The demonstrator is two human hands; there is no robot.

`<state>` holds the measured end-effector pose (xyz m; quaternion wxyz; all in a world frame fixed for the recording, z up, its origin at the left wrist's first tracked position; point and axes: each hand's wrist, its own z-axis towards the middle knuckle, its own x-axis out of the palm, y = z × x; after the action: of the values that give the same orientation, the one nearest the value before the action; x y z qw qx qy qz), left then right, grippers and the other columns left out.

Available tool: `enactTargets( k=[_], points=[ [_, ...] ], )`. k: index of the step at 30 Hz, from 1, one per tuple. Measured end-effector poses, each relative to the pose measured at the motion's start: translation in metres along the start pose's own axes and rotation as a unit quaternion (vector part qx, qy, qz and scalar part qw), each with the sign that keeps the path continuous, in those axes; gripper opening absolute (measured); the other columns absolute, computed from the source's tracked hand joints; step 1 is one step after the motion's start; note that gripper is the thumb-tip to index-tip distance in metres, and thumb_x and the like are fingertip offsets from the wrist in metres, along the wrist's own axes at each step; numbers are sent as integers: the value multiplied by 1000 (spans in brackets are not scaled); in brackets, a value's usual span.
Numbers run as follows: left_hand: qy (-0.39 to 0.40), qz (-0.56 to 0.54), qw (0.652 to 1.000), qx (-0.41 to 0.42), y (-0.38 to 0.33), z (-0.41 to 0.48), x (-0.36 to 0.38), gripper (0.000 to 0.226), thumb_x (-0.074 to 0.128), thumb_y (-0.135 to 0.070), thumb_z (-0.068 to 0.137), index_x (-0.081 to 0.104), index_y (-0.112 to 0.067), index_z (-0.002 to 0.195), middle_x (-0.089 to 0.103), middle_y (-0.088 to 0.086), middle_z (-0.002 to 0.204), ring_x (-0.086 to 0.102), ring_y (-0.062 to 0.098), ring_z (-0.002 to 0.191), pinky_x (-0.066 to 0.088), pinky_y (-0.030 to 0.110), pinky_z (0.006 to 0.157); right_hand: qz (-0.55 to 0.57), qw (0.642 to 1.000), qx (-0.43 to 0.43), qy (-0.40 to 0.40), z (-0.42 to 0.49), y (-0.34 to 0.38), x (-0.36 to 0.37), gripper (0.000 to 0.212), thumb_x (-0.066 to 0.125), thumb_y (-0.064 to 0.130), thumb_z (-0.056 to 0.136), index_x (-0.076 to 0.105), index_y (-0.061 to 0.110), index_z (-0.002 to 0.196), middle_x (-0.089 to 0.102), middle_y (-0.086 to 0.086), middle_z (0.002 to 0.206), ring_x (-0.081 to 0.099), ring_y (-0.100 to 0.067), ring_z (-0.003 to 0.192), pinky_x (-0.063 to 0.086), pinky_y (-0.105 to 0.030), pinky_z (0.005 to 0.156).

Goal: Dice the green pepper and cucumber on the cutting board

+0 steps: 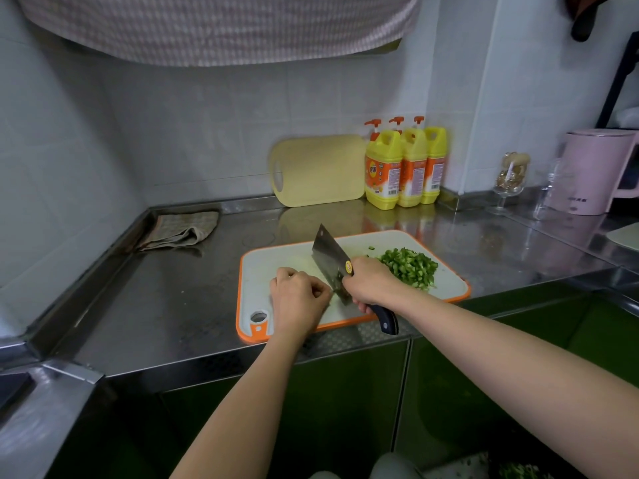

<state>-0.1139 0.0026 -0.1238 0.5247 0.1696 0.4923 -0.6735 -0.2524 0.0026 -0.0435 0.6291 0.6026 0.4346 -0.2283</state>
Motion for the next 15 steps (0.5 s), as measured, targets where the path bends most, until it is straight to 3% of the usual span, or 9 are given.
enactTargets(
  k=[6, 9, 15],
  points=[
    [-61, 29, 998, 14, -8, -5, -10, 16, 62, -33, 89, 76, -23, 89, 68, 0, 91, 42, 23, 104, 31, 34, 80, 52, 998, -17, -20, -3, -6, -10, 22, 37, 9, 96, 53, -1, 106, 64, -17, 70, 58, -23, 46, 48, -25, 41],
    [-113, 51, 992, -31, -10, -9, -15, 21, 58, -27, 89, 70, -21, 105, 63, 5, 108, 43, 27, 108, 31, 37, 85, 30, 999, -24, 10, -10, 0, -8, 23, 37, 6, 94, 55, -3, 105, 66, -17, 73, 59, -23, 47, 47, -24, 40],
    [-41, 116, 988, -95, -11, -11, -23, 37, 51, -35, 92, 53, -12, 121, 52, 12, 116, 47, 30, 105, 30, 36, 82, 19, 998, 9, 53, -8, -6, -5, 19, 38, 3, 94, 56, -4, 94, 61, -11, 63, 56, -20, 45, 46, -25, 41]
  ],
)
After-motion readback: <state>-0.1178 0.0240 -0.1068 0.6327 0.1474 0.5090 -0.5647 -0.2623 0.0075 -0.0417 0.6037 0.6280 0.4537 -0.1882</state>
